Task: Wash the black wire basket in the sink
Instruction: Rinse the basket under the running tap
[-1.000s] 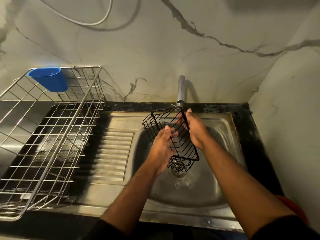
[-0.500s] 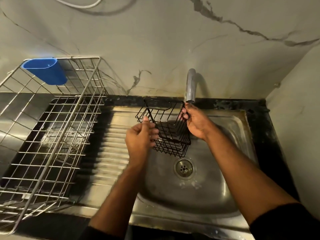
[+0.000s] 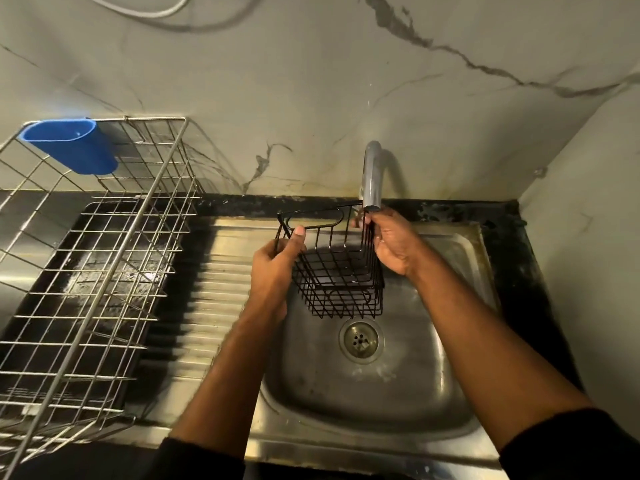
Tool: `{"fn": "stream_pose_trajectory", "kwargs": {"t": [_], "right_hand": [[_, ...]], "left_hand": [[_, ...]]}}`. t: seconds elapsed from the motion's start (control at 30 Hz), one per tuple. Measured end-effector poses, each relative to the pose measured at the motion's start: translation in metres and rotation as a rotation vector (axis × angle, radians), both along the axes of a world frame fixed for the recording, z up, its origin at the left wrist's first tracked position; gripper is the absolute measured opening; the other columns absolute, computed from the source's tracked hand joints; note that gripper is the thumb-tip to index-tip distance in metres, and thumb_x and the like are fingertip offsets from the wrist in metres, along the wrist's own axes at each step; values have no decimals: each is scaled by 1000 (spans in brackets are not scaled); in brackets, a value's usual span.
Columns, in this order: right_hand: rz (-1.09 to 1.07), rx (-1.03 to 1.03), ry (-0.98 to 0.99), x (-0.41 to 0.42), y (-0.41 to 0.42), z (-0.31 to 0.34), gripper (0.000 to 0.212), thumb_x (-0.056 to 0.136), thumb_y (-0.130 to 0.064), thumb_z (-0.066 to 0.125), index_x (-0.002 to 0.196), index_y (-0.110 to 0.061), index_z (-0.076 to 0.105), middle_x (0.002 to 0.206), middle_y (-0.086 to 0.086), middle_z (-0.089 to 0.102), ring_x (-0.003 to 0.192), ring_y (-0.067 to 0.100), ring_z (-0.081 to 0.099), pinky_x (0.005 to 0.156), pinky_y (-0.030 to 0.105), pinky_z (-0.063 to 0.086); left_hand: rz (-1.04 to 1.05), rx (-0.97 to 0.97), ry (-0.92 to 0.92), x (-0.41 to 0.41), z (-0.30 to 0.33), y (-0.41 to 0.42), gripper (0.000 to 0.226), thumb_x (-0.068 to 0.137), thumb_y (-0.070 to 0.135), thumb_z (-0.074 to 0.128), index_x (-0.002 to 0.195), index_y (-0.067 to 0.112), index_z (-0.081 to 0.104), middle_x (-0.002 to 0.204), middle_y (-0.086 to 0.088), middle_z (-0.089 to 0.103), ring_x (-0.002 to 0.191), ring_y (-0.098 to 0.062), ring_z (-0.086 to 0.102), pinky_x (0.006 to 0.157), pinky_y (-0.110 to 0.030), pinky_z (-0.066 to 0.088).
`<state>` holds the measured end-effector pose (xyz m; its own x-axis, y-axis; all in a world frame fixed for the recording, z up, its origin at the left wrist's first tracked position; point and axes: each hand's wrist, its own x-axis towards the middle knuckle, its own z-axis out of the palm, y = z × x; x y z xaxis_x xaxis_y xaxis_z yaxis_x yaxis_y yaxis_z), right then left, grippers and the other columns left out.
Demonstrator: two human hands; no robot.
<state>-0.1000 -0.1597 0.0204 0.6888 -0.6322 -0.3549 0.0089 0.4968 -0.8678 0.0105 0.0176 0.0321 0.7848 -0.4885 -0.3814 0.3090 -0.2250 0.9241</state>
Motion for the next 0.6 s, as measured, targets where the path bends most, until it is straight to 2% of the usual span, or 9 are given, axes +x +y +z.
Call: {"fn": "stream_pose_trajectory", "kwargs": {"t": [0.07, 0.13, 0.2, 0.23, 0.3, 0.4, 0.5, 0.6], "right_hand": [[-35, -19, 4, 2, 4, 1, 20, 96, -3, 54, 87, -17, 65, 73, -6, 70, 92, 11, 66, 90, 29, 39], [-105, -75, 17, 6, 10, 4, 18, 96, -6, 56, 91, -20, 67, 85, -2, 73, 104, 17, 64, 101, 34, 38], [-172, -127, 31, 9, 14, 3, 19, 99, -10, 54, 94, -21, 69, 104, 7, 74, 113, 20, 61, 104, 39, 38], [-191, -121, 24, 10, 15, 2, 19, 100, -13, 53, 100, -22, 71, 116, 10, 72, 117, 21, 59, 104, 40, 37], [-210, -69, -15, 7, 17, -1, 26, 102, -16, 48, 120, -18, 67, 131, 12, 65, 122, 22, 56, 103, 39, 36], [-252, 2, -82, 3, 19, -5, 35, 105, -13, 41, 135, -5, 55, 134, 19, 61, 116, 25, 56, 102, 34, 40], [-273, 44, -118, 5, 24, -3, 37, 105, -19, 43, 137, -4, 55, 130, 20, 64, 124, 31, 59, 109, 39, 39], [-271, -15, -59, 8, 26, -3, 37, 105, -20, 44, 135, -2, 57, 122, 15, 70, 124, 26, 60, 113, 43, 37]], "left_hand": [[47, 3, 90, -2, -4, -2, 65, 89, 47, 74, 133, 3, 57, 97, -2, 68, 79, -10, 64, 63, -25, 53], [82, -15, 144, -5, -6, -5, 65, 91, 45, 72, 135, 1, 54, 90, -3, 66, 68, -7, 59, 66, -29, 55], [102, -44, 171, -9, -5, -6, 46, 96, 43, 68, 117, 2, 61, 87, -9, 68, 63, -8, 56, 68, -27, 52], [119, -62, 175, -10, -3, -5, 33, 98, 40, 65, 100, 8, 62, 81, -7, 67, 61, -10, 56, 64, -27, 49], [158, -94, 170, -11, 1, -4, 29, 102, 37, 60, 80, 18, 57, 67, 1, 60, 53, -10, 55, 53, -27, 44], [198, -116, 190, -10, 3, 0, 34, 104, 38, 54, 76, 19, 54, 58, 5, 56, 44, -6, 52, 43, -22, 44], [225, -121, 242, -14, 7, 1, 31, 105, 42, 52, 85, 19, 55, 65, 4, 55, 46, -5, 54, 56, -31, 44], [245, -125, 256, -16, 7, 1, 31, 105, 43, 51, 87, 18, 56, 64, 5, 54, 43, -3, 54, 62, -34, 42]]}}
